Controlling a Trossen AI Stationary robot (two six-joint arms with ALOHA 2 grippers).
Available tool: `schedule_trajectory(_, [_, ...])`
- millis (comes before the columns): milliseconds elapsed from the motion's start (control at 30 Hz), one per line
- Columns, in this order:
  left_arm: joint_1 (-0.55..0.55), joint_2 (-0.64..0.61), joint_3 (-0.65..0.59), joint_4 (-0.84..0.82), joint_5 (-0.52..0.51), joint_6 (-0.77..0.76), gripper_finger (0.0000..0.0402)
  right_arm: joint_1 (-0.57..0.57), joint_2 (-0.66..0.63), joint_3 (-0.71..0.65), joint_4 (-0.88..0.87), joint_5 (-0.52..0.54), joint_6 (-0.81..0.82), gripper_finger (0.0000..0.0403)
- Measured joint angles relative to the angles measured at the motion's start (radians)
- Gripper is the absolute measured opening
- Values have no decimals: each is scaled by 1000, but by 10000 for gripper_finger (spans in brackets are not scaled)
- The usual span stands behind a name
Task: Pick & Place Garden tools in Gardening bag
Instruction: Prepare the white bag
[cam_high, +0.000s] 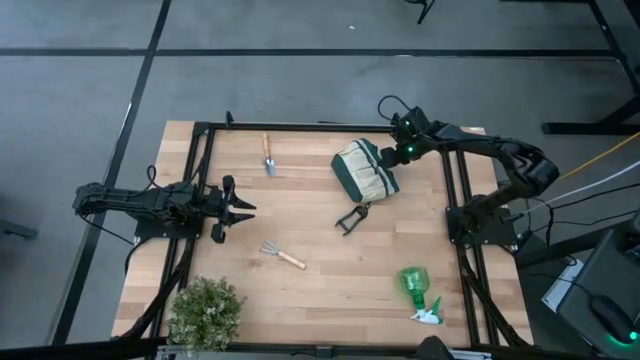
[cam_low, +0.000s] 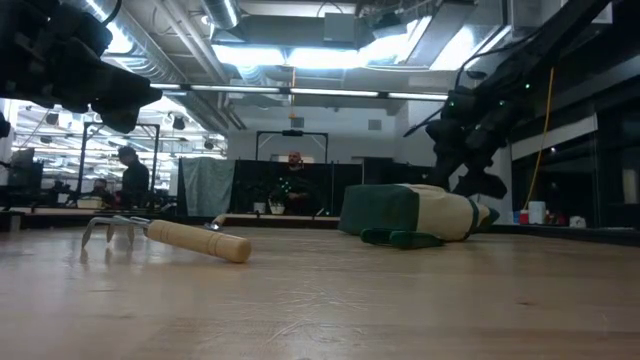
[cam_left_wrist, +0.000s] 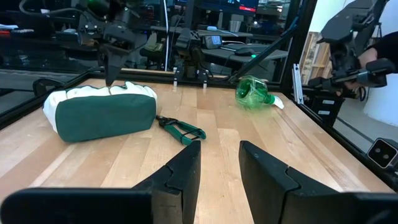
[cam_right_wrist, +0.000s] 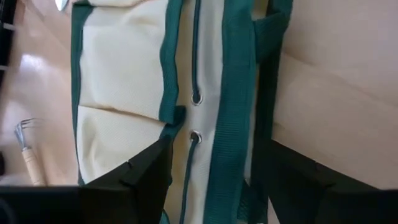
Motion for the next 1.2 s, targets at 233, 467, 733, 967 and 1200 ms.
schedule_trajectory(233, [0, 0, 0, 0, 0, 0, 106, -6, 78, 0, 28, -41, -13, 232])
schedule_trajectory(467, [0, 0, 0, 0, 0, 0, 106, -5, 136, 0, 110, -171, -8, 231])
schedule_trajectory(733, [0, 0, 0, 0, 0, 0, 106, 7, 136, 0, 178, -300, 1, 215])
schedule_trajectory(967, [0, 0, 0, 0, 0, 0, 106, 66, 136, 0, 185, -257, 26, 144])
schedule_trajectory(1200, [0, 0, 0, 0, 0, 0, 106, 138, 136, 0, 248, -172, 56, 109])
